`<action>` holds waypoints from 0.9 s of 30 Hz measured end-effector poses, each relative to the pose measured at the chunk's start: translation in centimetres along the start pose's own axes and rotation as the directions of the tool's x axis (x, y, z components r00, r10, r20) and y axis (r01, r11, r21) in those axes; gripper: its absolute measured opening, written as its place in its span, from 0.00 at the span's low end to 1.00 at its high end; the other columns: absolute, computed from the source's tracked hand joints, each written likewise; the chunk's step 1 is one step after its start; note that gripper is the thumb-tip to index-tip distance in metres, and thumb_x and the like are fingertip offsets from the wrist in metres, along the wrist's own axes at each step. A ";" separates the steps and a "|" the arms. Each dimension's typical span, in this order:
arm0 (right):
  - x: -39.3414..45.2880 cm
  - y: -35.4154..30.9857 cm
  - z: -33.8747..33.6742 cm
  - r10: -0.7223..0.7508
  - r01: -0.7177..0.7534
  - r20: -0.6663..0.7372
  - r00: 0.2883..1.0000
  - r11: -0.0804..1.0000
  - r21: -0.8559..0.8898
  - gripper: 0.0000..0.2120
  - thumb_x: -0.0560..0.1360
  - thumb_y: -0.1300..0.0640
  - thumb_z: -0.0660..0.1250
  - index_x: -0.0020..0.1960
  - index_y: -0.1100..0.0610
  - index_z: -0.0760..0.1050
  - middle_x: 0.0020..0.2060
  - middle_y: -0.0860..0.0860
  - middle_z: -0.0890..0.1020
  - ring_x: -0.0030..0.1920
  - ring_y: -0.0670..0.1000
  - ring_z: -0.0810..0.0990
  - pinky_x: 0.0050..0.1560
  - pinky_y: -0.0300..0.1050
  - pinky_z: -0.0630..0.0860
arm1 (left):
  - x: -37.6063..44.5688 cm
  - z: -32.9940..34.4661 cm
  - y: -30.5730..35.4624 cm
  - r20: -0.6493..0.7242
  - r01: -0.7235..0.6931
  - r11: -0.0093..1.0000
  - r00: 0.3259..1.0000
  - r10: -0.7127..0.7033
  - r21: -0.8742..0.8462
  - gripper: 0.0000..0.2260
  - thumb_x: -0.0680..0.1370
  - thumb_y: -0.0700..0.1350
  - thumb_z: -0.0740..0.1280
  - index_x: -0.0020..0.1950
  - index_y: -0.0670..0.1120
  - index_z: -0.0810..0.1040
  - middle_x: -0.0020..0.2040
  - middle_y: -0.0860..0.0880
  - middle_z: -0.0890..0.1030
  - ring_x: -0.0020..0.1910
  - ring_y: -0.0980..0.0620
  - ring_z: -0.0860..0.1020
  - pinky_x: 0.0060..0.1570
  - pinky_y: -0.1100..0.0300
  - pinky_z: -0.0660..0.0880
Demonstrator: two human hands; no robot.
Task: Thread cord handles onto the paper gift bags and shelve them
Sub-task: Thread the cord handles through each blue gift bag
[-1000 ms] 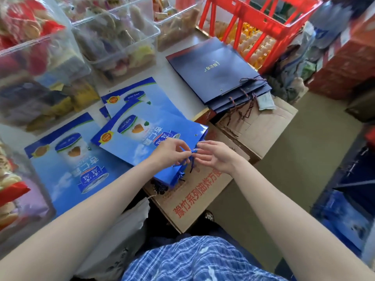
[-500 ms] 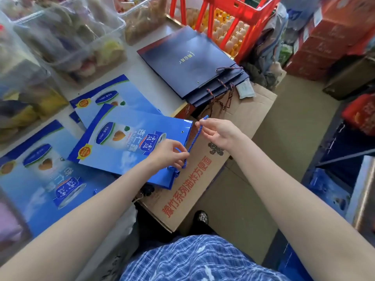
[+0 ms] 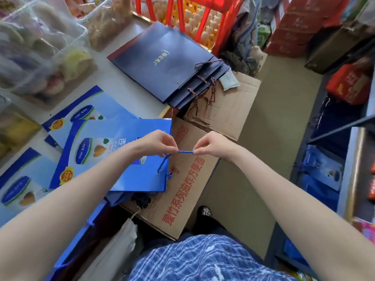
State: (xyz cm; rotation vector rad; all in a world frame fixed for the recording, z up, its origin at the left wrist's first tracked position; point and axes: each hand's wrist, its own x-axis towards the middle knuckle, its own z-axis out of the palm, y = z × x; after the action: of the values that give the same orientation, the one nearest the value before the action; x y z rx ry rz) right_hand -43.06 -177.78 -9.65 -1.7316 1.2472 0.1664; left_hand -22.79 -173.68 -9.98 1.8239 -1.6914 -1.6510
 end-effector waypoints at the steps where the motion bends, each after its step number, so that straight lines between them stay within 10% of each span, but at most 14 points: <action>1: 0.1 0.1 -0.1 -0.011 0.010 -0.020 1.000 0.998 -0.065 0.06 0.73 0.55 0.70 0.47 0.55 0.82 0.43 0.50 0.83 0.45 0.46 0.78 0.43 0.36 0.71 | 0.3 -0.1 -0.2 -0.018 -0.008 1.000 1.000 0.007 -0.013 0.05 0.76 0.42 0.66 0.42 0.45 0.80 0.38 0.48 0.81 0.37 0.55 0.78 0.37 0.66 0.73; 5: 0.3 0.7 -0.6 0.026 -0.041 -0.058 0.998 0.960 -0.277 0.04 0.75 0.54 0.66 0.42 0.50 0.77 0.35 0.43 0.78 0.41 0.48 0.76 0.51 0.45 0.70 | 2.9 -1.4 -1.0 -0.172 -0.069 0.898 0.972 0.158 0.435 0.09 0.77 0.39 0.62 0.53 0.49 0.78 0.58 0.47 0.76 0.57 0.48 0.74 0.53 0.57 0.72; 8: -0.2 1.1 -1.1 0.044 -0.042 -0.152 0.987 0.999 0.015 0.05 0.74 0.57 0.68 0.39 0.52 0.78 0.31 0.47 0.81 0.35 0.48 0.78 0.45 0.44 0.73 | 4.9 -2.0 -0.9 0.063 -0.119 0.486 0.990 0.129 0.866 0.23 0.76 0.36 0.58 0.68 0.54 0.67 0.74 0.50 0.58 0.71 0.45 0.56 0.62 0.51 0.66; 11: -0.7 1.7 -2.3 0.114 -0.037 -0.278 0.954 0.963 0.267 0.06 0.73 0.62 0.68 0.38 0.55 0.77 0.29 0.51 0.80 0.26 0.41 0.76 0.31 0.36 0.72 | 6.1 -2.4 -0.8 0.103 -0.127 0.200 0.987 0.126 0.972 0.23 0.76 0.36 0.57 0.69 0.54 0.66 0.73 0.54 0.60 0.71 0.48 0.58 0.60 0.54 0.67; 27: -1.2 2.7 -5.2 0.427 -0.099 -0.552 0.717 0.845 0.526 0.07 0.74 0.60 0.68 0.38 0.54 0.73 0.28 0.49 0.77 0.26 0.41 0.71 0.28 0.35 0.64 | 5.0 -6.7 1.7 -0.256 0.233 0.106 0.890 0.377 0.967 0.17 0.62 0.43 0.78 0.49 0.45 0.78 0.47 0.47 0.78 0.46 0.44 0.75 0.39 0.56 0.70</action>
State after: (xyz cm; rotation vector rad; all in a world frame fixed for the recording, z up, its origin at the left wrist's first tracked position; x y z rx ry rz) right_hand -47.80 -180.90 -7.83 -1.1849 1.8742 -0.5931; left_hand -19.95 -181.69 -9.09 2.0882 -2.8085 0.4669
